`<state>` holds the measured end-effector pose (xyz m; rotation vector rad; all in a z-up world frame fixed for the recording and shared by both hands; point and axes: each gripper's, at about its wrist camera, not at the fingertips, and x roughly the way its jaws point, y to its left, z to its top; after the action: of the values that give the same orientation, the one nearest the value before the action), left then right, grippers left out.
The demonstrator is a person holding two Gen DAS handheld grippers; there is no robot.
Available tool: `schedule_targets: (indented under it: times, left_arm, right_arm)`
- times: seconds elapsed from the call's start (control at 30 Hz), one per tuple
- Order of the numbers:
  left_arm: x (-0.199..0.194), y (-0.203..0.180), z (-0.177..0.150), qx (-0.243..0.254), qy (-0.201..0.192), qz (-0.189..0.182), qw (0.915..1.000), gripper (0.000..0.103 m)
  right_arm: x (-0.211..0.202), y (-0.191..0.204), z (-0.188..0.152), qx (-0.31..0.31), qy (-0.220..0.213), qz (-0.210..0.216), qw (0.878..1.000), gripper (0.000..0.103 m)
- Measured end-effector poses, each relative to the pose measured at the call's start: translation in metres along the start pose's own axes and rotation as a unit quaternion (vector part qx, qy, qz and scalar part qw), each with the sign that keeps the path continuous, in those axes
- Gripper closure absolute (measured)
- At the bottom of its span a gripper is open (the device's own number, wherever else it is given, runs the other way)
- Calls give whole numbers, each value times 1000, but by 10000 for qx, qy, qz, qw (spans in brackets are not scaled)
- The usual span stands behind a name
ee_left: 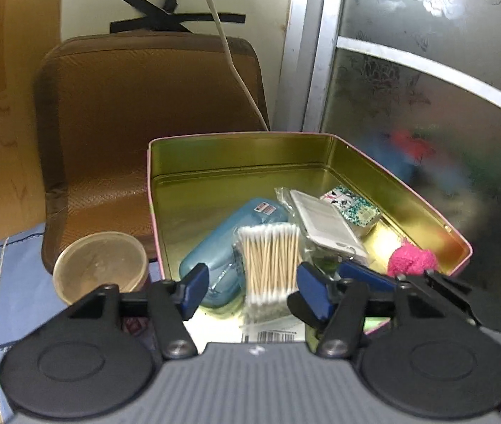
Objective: Organize soft objects
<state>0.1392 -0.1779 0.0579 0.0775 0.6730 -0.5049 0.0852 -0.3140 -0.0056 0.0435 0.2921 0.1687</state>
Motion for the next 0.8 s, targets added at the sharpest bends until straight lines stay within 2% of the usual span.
schedule_targets:
  times: [0.07, 0.17, 0.3, 0.4, 0.47, 0.63, 0.8]
  left_arm:
    - [-9, -4, -3, 61, -156, 211, 9996, 36]
    - [-22, -6, -8, 88, -211, 460, 9987, 35]
    - [-48, -4, -20, 70, -308, 787, 9964, 24]
    - [-66, 1, -32, 80, -316, 1097, 9934, 20]
    - [-77, 6, -42, 11, -293, 1214, 9922, 16]
    - [-101, 18, -71, -183, -245, 1488, 9884, 8]
    - [-123, 30, -96, -363, -274, 1716, 9841, 1]
  right_arm:
    - [-12, 0, -3, 154, -143, 40, 9998, 54]
    - [-28, 6, -5, 132, -368, -118, 9992, 54]
    - [-52, 8, -5, 439, -564, -90, 9974, 54]
    - [-69, 9, -9, 711, -658, -165, 9952, 53]
    - [-76, 9, -11, 942, -614, -162, 9935, 48]
    - [-85, 12, -19, 1449, -245, 24, 9891, 47]
    - [-88, 30, -24, 1624, 75, 247, 9864, 42]
